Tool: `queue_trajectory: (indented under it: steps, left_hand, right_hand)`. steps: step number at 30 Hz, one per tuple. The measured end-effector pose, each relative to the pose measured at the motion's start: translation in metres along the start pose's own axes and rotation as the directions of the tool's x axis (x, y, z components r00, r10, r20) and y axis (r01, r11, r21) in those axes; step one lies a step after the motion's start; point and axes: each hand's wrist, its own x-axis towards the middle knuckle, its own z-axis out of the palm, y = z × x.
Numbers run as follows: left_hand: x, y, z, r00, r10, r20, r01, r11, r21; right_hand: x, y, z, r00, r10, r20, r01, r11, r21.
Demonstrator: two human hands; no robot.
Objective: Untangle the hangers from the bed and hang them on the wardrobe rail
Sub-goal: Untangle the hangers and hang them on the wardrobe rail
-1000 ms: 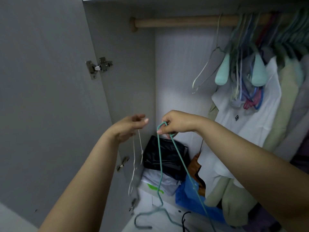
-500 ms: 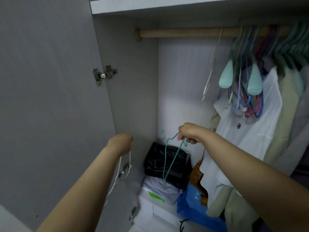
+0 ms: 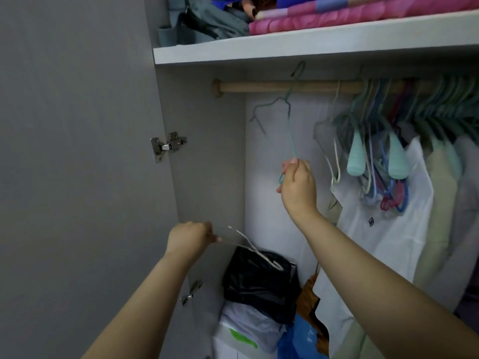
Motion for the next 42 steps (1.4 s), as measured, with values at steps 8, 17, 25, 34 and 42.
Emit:
queue_trajectory:
  steps: [8,17,25,34,42]
  left_hand:
    - [-0.017,-0.011,0.002,0.969,-0.116,-0.218,0.096,0.991,-0.098]
    - [-0.041,-0.013,0.021,0.954,-0.298,-0.030,0.287,0.939,-0.190]
    - [-0.033,-0.008,0.001,0.890,-0.434,-0.139,0.280,0.762,-0.584]
    - [-0.023,0.055,-0.020,0.926,-0.296,-0.233,0.001,0.621,-0.784]
    - [-0.012,0.108,-0.062,0.836,-0.324,-0.442,-0.187,0.591,-0.785]
  right_hand:
    - [0.043,0.022,-0.010,0.997,-0.056,0.052,0.073,0.889,-0.453]
    - [0.018,0.059,-0.027,0.976,0.052,-0.211,-0.143,0.884,-0.445]
    - [0.008,0.070,-0.049,0.861,0.232,-0.452,-0.308,0.946,-0.099]
    - [0.001,0.061,-0.076,0.858,0.326,-0.397,-0.278,0.945,0.173]
    - [-0.001,0.063,-0.088,0.892,0.309,-0.329,-0.246,0.944,0.220]
